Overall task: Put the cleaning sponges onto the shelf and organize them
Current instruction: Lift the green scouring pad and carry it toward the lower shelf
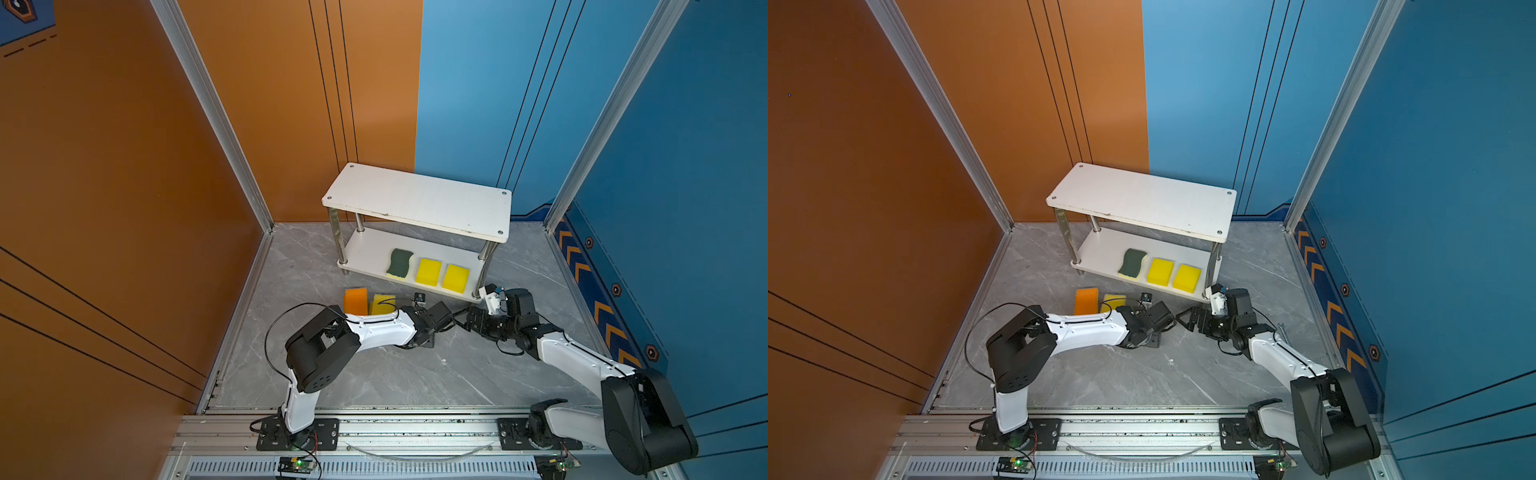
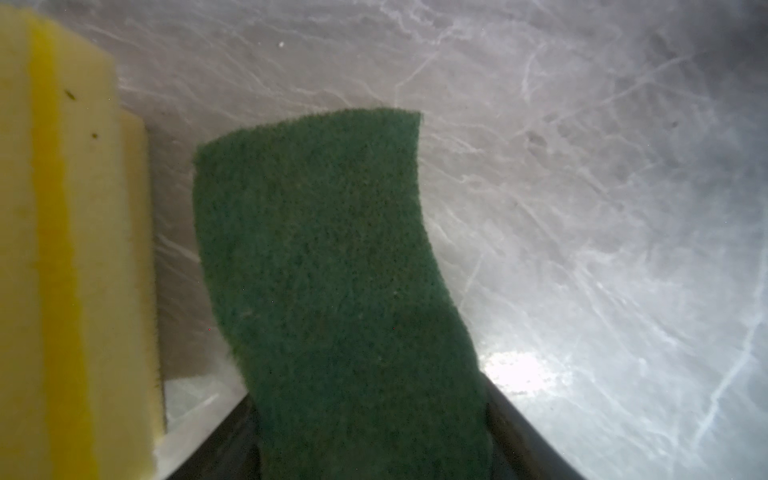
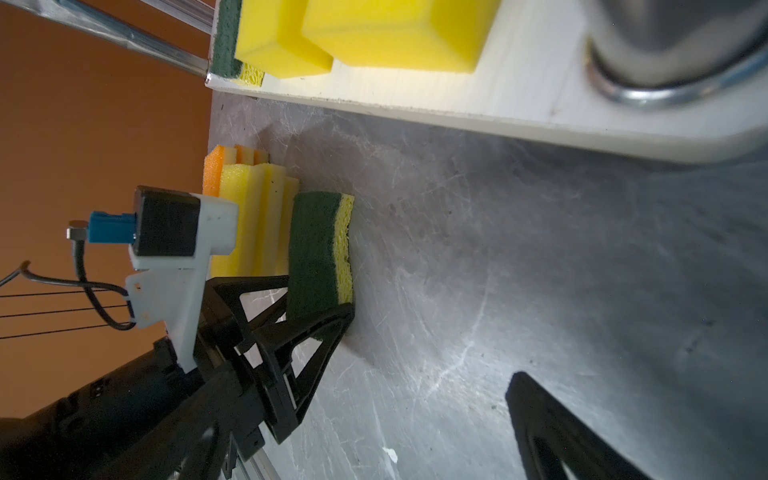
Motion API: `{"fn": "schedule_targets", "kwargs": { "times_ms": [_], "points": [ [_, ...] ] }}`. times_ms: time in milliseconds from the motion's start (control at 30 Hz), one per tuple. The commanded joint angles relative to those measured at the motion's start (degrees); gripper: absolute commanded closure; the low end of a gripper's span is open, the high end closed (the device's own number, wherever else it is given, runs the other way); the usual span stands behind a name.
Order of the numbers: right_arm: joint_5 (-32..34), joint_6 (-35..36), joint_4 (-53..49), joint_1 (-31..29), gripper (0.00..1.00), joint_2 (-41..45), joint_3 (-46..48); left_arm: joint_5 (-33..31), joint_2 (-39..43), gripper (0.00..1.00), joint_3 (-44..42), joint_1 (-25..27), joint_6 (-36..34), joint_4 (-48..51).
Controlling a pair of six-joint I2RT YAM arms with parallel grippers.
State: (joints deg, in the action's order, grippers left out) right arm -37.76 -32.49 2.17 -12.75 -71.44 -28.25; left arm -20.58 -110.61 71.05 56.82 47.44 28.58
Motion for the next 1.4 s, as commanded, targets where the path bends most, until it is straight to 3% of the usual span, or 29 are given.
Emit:
{"fn": "schedule_targets", "kwargs": {
  "times_ms": [0, 433, 933, 1367],
  "points": [
    [-1.18, -0.57, 1.11, -0.04, 0.0, -0.65, 0.72, -0.42, -0.4, 0.31, 0.4, 0.4, -0.42, 2.27],
    [-1.26, -0.64, 1.17, -0.01, 0.0, -0.81, 0.74, -1.78, 0.65, 0.36, 0.38, 1.01, -2.02, 2.19],
    [-1.29, -0.82, 1.43, 0.0, 0.0, -0.99, 0.74, -0.72, 6.94, 0.36, 2.01, 2.33, -13.38, 2.27],
    [-1.88, -1.65, 2.03, -0.39, 0.0, -0.48, 0.71, 9.34, 12.96, 0.36, 1.72, -1.36, -22.59, 2.27]
  ]
}}
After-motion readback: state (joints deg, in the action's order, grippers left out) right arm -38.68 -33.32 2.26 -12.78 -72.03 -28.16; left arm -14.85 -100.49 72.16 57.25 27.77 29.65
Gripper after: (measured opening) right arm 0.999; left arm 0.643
